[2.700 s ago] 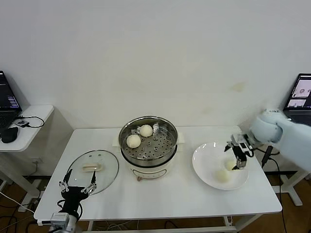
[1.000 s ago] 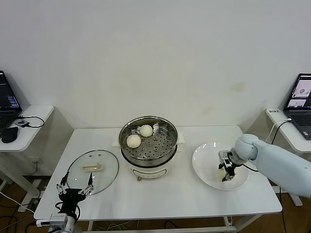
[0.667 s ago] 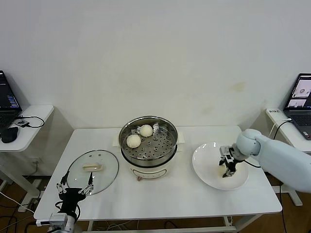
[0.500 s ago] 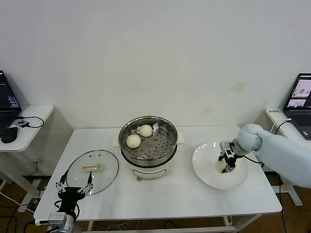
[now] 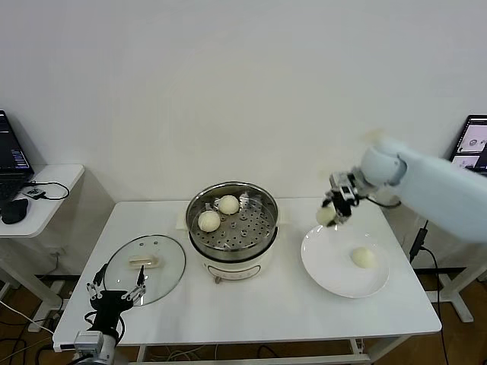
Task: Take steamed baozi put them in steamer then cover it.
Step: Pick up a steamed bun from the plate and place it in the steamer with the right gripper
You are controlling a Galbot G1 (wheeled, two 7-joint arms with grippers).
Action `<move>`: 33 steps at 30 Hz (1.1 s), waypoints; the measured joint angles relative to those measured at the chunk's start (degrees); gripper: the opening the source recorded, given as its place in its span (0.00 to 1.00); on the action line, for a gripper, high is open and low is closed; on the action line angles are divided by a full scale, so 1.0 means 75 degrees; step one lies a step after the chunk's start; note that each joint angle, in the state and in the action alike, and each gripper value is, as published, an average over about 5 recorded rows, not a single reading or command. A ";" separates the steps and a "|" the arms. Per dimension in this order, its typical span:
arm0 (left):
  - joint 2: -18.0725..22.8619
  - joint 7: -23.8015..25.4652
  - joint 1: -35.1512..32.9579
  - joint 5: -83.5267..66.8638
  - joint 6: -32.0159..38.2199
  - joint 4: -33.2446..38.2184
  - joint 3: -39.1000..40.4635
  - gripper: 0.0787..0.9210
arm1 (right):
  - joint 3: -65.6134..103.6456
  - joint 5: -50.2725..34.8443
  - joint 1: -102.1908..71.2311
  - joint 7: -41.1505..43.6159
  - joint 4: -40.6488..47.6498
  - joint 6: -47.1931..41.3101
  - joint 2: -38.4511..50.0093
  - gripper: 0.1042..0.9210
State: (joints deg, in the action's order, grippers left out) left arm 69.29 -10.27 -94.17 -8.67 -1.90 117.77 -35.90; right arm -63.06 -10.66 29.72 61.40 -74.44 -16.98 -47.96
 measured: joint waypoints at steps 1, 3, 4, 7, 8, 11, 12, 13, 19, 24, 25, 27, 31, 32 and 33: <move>0.0004 -0.0002 -0.0006 0.0000 0.0003 0.0001 -0.0011 0.88 | -0.0047 -0.0066 0.0099 -0.0024 0.0058 0.0000 -0.0167 0.60; 0.0012 -0.0008 -0.0027 0.0000 0.0008 0.0005 -0.0040 0.88 | -0.0137 -0.0176 0.0251 -0.0083 0.0181 0.0008 -0.0531 0.60; 0.0014 -0.0010 -0.0041 0.0000 0.0010 0.0007 -0.0056 0.88 | -0.0172 -0.0217 0.0300 -0.0118 0.0245 0.0016 -0.0717 0.61; 0.0008 -0.0012 -0.0084 -0.0001 0.0012 0.0020 -0.0109 0.88 | -0.0249 -0.0313 0.0362 -0.0226 0.0445 0.0061 -0.1305 0.61; 0.0004 -0.0013 -0.0095 -0.0001 0.0012 0.0027 -0.0128 0.88 | -0.0269 -0.0333 0.0356 -0.0264 0.0521 0.0086 -0.1505 0.61; 0.0001 -0.0012 -0.0113 -0.0004 0.0012 0.0046 -0.0178 0.88 | -0.0343 -0.0375 0.0273 -0.0379 0.0785 0.0204 -0.2086 0.61; 0.0006 -0.0012 -0.0113 -0.0004 0.0012 0.0050 -0.0189 0.88 | -0.0375 -0.0384 0.0226 -0.0416 0.0888 0.0264 -0.2273 0.61; 0.0015 -0.0013 -0.0111 -0.0004 0.0012 0.0051 -0.0195 0.88 | -0.0409 -0.0389 0.0174 -0.0447 0.0991 0.0333 -0.2452 0.61; 0.0096 -0.0033 -0.0065 -0.0006 0.0023 0.0039 -0.0203 0.88 | -0.0691 -0.0343 -0.0140 -0.0530 0.1467 0.0931 -0.3283 0.61; 0.0110 -0.0035 -0.0039 -0.0030 0.0032 0.0001 -0.0211 0.88 | -0.0967 -0.0218 -0.0318 -0.0500 0.1633 0.1595 -0.3639 0.61; 0.0114 -0.0035 -0.0030 -0.0035 0.0032 -0.0003 -0.0211 0.88 | -0.1012 -0.0170 -0.0338 -0.0490 0.1655 0.1735 -0.3696 0.61; 0.0122 -0.0036 -0.0009 -0.0044 0.0032 -0.0009 -0.0209 0.88 | -0.1087 -0.0058 -0.0366 -0.0470 0.1692 0.2009 -0.3800 0.61; 0.0137 -0.0042 0.0020 -0.0060 0.0031 -0.0014 -0.0194 0.88 | -0.1205 0.0197 -0.0397 -0.0442 0.1748 0.2515 -0.3974 0.62; 0.0141 -0.0047 0.0022 -0.0065 0.0031 -0.0016 -0.0189 0.88 | -0.1231 0.0264 -0.0401 -0.0436 0.1756 0.2632 -0.4009 0.62; 0.0144 -0.0054 0.0023 -0.0071 0.0030 -0.0019 -0.0184 0.88 | -0.1257 0.0330 -0.0404 -0.0431 0.1762 0.2746 -0.4039 0.62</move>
State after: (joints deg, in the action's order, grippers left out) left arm 70.37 -10.67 -94.00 -9.20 -1.68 117.63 -37.29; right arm -72.48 -8.18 26.69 58.17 -61.22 3.61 -78.26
